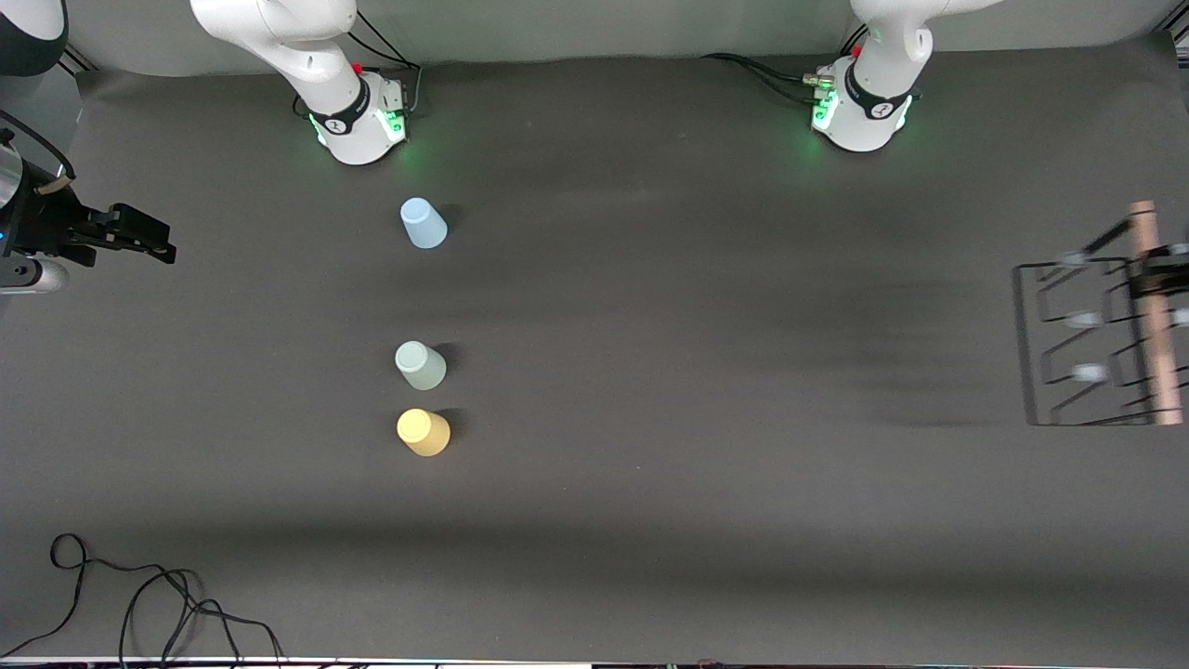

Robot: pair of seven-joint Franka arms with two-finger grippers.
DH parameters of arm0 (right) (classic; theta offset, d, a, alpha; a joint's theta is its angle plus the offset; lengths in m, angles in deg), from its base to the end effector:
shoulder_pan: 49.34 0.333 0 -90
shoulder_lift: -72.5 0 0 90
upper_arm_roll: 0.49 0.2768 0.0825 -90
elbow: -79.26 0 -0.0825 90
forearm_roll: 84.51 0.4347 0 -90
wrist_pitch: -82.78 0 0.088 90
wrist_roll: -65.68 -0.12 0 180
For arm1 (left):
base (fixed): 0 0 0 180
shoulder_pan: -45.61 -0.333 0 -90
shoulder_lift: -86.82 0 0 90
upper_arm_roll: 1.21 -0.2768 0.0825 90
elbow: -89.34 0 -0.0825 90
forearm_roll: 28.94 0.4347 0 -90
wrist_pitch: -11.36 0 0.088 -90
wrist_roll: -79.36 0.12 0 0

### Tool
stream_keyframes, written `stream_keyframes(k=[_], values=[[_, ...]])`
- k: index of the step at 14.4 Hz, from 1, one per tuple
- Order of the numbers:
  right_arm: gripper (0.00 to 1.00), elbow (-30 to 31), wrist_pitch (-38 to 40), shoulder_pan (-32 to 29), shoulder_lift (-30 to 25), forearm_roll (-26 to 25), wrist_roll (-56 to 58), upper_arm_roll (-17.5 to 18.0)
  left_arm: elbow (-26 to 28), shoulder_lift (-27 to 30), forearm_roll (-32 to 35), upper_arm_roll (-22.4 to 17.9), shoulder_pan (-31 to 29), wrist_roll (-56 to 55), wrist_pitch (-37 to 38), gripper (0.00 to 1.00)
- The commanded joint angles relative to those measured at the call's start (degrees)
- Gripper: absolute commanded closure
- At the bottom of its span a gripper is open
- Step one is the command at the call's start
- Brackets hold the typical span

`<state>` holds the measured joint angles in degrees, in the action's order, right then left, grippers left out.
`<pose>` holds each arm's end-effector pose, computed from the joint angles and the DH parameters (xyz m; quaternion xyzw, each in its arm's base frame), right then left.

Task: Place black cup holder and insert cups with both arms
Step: 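Carry the rack with the left gripper to the table's middle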

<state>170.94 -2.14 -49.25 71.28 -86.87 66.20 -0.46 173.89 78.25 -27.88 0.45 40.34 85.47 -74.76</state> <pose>0.5880 -0.0040 0.5627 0.9986 0.0047 -0.0484 0.0204 0.6326 0.0433 0.5234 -0.9979 0.0217 0.0614 0.0019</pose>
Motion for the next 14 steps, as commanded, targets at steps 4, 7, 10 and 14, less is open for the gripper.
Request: stream_keyframes(k=[4,7,10,14], values=[[0.0,0.8,0.2,-0.3,-1.1,-0.1,0.5,0.1,-2.4,-3.0,-0.3,3.7,16.4,-26.3,-0.9,1.0],[0.0,0.8,0.2,-0.3,-1.1,-0.1,0.3,0.1,-2.5,-5.7,-0.4,4.2,26.8,-39.2,-5.5,1.0],[0.0,0.8,0.2,-0.3,-1.1,-0.1,0.3,0.1,-5.3,-10.0,-0.4,4.2,36.8,-49.4,-11.1,1.0],[0.0,0.8,0.2,-0.3,-1.2,-0.2,0.3,0.1,-14.0,-18.6,0.8,4.1,45.6,-59.1,-15.3,1.0]])
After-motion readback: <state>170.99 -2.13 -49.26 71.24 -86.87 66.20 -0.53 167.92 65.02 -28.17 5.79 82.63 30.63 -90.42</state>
